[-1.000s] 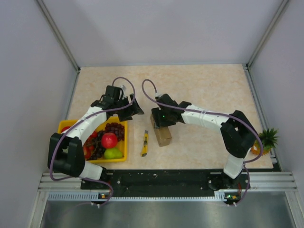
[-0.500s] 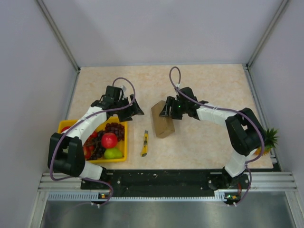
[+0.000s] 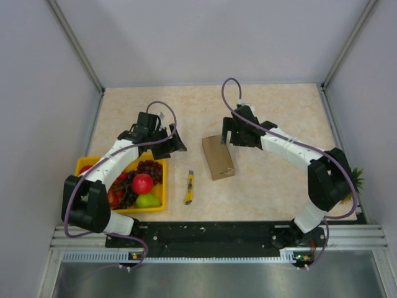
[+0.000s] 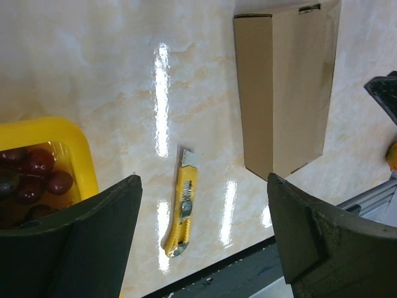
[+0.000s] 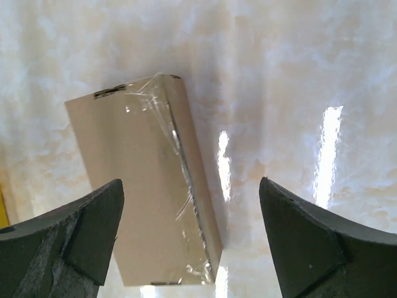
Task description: Unpack the express box
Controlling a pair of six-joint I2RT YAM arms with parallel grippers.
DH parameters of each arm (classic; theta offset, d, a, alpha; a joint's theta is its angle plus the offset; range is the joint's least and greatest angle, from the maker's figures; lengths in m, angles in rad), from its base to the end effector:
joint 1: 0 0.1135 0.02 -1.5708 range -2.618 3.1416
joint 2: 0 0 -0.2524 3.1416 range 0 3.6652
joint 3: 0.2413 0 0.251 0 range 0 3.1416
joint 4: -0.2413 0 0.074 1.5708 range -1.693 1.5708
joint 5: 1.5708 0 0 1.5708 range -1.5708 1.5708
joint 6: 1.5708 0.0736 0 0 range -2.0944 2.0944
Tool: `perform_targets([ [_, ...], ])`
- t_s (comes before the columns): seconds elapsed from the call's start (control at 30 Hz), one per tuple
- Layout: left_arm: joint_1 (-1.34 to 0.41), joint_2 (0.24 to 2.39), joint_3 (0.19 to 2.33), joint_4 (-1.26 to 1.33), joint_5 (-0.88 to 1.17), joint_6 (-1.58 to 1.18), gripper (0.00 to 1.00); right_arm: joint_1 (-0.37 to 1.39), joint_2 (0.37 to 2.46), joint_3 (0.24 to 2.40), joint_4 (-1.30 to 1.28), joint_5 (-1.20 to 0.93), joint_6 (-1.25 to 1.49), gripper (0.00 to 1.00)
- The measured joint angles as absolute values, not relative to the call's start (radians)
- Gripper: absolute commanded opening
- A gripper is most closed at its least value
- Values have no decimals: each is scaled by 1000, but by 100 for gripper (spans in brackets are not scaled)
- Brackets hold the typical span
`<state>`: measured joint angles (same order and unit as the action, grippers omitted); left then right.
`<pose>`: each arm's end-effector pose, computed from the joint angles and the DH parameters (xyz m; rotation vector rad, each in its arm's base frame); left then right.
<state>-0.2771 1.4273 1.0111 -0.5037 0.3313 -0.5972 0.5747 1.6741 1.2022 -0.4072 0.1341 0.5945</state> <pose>0.2994 -0.1100 0.2054 -0.2680 2.5755 -0.7609 0.3278 0.2005 0.1940 0.0843 2.4703 0.3530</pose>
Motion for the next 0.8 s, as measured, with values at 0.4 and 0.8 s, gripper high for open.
perform_targets([
  [0.4,-259,1310,1188,-641,-10,-490,99,975,1588,1266,-474,324,572,67],
  [0.8,-89,1137,1087,-712,-137,-530,97,1053,1764,1393,-579,306,744,61],
])
